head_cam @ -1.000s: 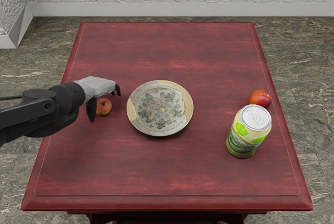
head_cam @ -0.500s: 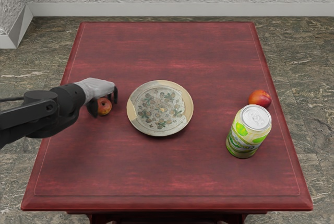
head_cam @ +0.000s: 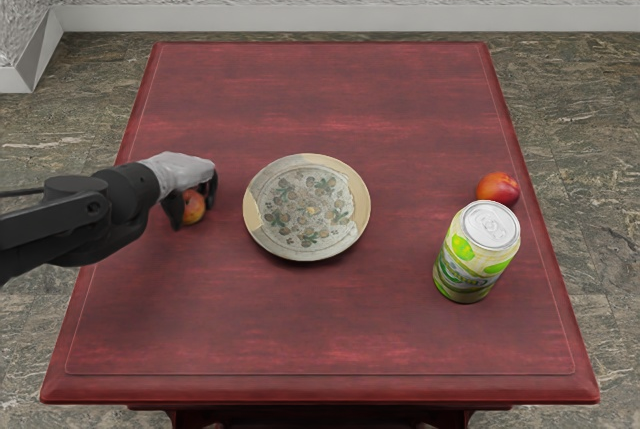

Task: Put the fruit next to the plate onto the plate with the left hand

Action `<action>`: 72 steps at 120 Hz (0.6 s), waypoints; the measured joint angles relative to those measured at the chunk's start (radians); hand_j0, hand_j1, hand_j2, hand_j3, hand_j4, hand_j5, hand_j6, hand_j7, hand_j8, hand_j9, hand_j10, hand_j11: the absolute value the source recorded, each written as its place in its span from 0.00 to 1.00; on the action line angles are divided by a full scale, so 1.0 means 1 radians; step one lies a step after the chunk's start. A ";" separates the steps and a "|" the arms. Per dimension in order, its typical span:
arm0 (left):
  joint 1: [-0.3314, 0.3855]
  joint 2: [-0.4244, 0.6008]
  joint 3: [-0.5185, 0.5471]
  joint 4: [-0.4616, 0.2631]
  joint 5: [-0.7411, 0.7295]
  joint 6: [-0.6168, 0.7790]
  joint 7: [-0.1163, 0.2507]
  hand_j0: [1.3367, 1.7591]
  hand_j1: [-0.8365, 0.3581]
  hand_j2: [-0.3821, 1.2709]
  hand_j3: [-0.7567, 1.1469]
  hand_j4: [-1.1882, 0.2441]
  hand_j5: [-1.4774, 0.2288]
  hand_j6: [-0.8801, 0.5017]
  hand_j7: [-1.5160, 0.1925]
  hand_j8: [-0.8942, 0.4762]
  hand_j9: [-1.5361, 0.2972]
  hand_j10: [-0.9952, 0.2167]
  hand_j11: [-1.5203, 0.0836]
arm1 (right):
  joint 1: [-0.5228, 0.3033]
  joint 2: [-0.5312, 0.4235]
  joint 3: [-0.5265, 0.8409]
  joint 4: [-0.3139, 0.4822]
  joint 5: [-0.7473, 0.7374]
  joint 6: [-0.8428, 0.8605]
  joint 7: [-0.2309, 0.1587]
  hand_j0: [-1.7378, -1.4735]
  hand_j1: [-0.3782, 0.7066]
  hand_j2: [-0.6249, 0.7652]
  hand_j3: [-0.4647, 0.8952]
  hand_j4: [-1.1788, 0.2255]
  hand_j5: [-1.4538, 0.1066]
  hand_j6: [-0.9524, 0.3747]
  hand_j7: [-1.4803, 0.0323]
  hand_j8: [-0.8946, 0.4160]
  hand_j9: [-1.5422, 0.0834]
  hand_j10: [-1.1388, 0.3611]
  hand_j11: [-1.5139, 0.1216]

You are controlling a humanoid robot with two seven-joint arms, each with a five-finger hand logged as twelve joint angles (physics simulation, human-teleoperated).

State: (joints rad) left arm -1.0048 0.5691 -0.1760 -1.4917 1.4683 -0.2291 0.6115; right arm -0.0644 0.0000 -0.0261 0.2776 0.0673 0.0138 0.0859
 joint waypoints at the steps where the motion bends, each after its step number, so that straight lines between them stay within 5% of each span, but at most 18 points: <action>1: 0.000 0.000 0.000 0.000 0.000 0.000 0.000 0.74 0.43 0.49 0.40 0.36 0.26 0.32 0.27 0.32 0.27 0.18 0.30 | 0.000 0.000 0.000 0.000 0.000 0.000 0.000 0.30 0.07 0.44 0.34 0.81 0.90 0.69 0.95 0.65 0.92 0.74 0.90; 15: -0.013 -0.004 -0.001 0.006 -0.006 -0.003 0.000 0.74 0.44 0.55 0.40 0.31 0.22 0.32 0.24 0.31 0.24 0.15 0.27 | 0.000 0.000 0.000 0.000 0.000 0.000 0.000 0.30 0.07 0.44 0.34 0.81 0.90 0.69 0.95 0.65 0.92 0.74 0.90; 47: -0.130 -0.042 -0.006 0.017 -0.043 -0.006 0.000 0.75 0.44 0.52 0.40 0.27 0.17 0.34 0.21 0.32 0.22 0.12 0.24 | 0.000 0.000 0.000 0.000 0.000 0.000 0.000 0.30 0.07 0.44 0.34 0.81 0.90 0.69 0.95 0.65 0.92 0.74 0.90; 72: -0.192 -0.169 -0.008 0.018 -0.073 -0.006 -0.001 0.75 0.44 0.54 0.40 0.26 0.15 0.35 0.20 0.32 0.21 0.11 0.23 | 0.000 0.000 0.000 0.000 0.000 0.000 0.000 0.30 0.07 0.44 0.34 0.81 0.90 0.69 0.95 0.66 0.92 0.74 0.90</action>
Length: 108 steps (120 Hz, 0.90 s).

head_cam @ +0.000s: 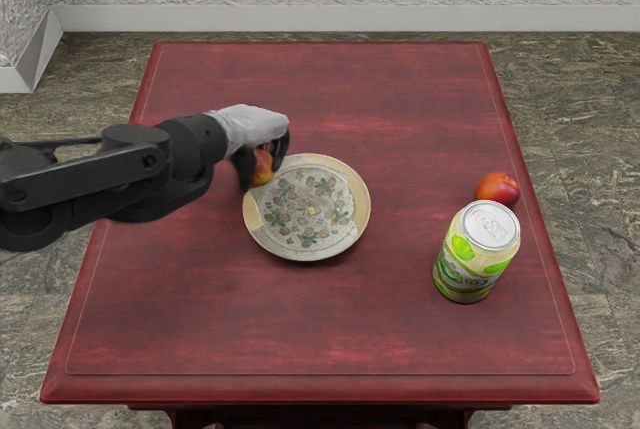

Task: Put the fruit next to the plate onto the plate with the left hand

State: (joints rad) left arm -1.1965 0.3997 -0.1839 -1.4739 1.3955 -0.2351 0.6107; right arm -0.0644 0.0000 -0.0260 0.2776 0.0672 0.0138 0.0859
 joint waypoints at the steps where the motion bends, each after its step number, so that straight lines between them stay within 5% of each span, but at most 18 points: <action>1: -0.002 -0.005 0.000 0.000 0.000 0.000 0.000 0.75 0.44 0.54 0.40 0.26 0.15 0.35 0.20 0.32 0.21 0.11 0.23 | 0.000 0.000 0.000 0.000 0.000 0.000 0.000 0.30 0.07 0.44 0.34 0.81 0.90 0.69 0.95 0.66 0.92 0.74 0.90; 21: -0.037 -0.105 0.000 0.015 -0.022 0.000 0.000 0.75 0.41 0.63 0.40 0.26 0.15 0.34 0.20 0.31 0.21 0.11 0.22 | 0.000 0.000 0.000 0.000 0.000 0.000 0.000 0.30 0.07 0.44 0.34 0.81 0.90 0.69 0.95 0.65 0.92 0.74 0.90; 59: 0.032 -0.130 0.019 0.030 -0.029 -0.001 0.000 0.75 0.39 0.72 0.40 0.25 0.15 0.31 0.20 0.28 0.21 0.11 0.23 | -0.001 0.000 0.000 0.000 0.000 0.000 0.000 0.30 0.07 0.44 0.34 0.81 0.90 0.69 0.95 0.66 0.92 0.74 0.90; 90: 0.020 -0.115 0.012 0.020 -0.097 0.002 0.000 0.76 0.61 0.42 0.40 0.51 0.49 0.39 0.52 0.39 0.50 0.43 0.56 | -0.001 0.000 0.000 0.000 0.000 0.000 0.000 0.30 0.07 0.44 0.34 0.81 0.90 0.69 0.95 0.65 0.92 0.74 0.90; 108: -0.010 0.105 -0.119 -0.034 -0.437 -0.132 0.000 0.76 0.68 0.34 0.40 0.58 0.59 0.43 0.61 0.43 0.58 0.53 0.66 | -0.001 0.000 0.000 0.000 0.000 0.000 0.000 0.30 0.07 0.44 0.34 0.81 0.90 0.69 0.95 0.65 0.92 0.74 0.90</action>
State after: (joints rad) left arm -1.2065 0.5047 -0.3030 -1.5075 0.9587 -0.3668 0.6109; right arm -0.0652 0.0000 -0.0261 0.2776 0.0674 0.0138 0.0859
